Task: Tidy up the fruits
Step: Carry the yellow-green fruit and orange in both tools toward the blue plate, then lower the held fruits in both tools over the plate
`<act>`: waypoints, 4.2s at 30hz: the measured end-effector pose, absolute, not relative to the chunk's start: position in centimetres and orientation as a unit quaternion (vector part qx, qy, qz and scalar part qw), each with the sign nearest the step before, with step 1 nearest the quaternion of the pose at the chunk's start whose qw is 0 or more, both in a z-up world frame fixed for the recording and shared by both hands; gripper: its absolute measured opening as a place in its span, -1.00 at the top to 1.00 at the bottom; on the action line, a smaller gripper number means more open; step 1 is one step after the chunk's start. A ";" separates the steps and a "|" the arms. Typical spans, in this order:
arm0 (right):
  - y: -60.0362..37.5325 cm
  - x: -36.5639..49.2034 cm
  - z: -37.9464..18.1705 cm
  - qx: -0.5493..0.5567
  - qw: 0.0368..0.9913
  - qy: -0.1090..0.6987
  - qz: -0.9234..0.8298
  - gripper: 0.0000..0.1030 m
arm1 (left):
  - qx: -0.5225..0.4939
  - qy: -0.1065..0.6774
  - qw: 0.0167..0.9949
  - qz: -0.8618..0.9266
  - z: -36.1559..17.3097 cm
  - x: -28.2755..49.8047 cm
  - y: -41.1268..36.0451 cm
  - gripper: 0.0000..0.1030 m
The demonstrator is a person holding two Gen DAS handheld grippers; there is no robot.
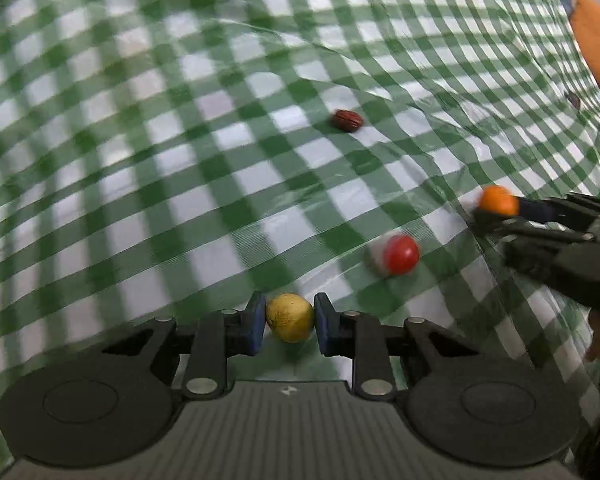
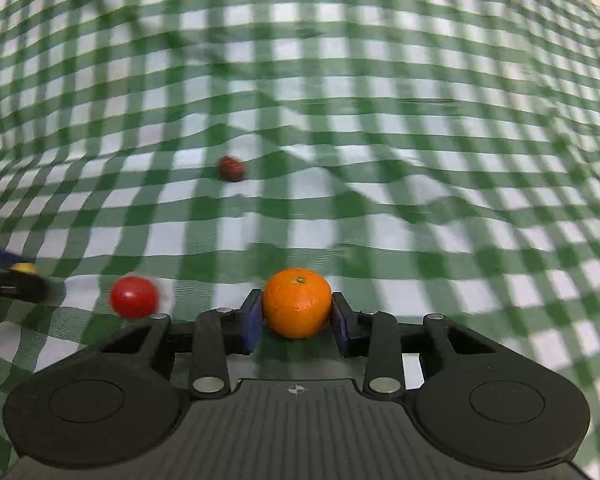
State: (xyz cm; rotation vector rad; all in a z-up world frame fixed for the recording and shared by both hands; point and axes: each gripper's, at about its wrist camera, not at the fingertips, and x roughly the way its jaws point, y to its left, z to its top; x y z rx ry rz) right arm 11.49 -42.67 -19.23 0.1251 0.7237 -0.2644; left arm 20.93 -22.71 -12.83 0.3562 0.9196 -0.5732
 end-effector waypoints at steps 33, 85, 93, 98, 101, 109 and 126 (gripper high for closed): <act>-16.2 -9.6 -2.5 -0.008 0.938 0.319 0.134 0.28 | 0.077 0.414 0.895 -0.149 -0.3 -3.6 2.0 0.45; -14.8 -8.6 -3.3 -0.028 0.931 0.335 0.144 0.28 | 0.045 0.406 0.903 -0.136 -0.4 -1.8 2.3 0.45; -14.1 -5.8 -4.2 -0.028 0.927 0.343 0.147 0.28 | 0.041 0.408 0.903 -0.129 -0.7 1.2 1.8 0.45; -13.6 -3.8 -5.0 -0.024 0.923 0.353 0.152 0.28 | 0.044 0.414 0.900 -0.126 -1.7 3.4 1.3 0.45; -13.5 -2.6 -5.5 -0.017 0.920 0.361 0.153 0.27 | 0.043 0.423 0.896 -0.126 -2.5 4.8 1.0 0.45; -13.1 0.8 -7.6 -0.010 0.910 0.386 0.150 0.27 | 0.051 0.441 0.888 -0.123 -4.9 7.9 0.4 0.45; -12.2 5.2 -11.7 -0.006 0.889 0.429 0.159 0.15 | 0.055 0.470 0.872 -0.123 -9.0 13.3 -0.3 -0.25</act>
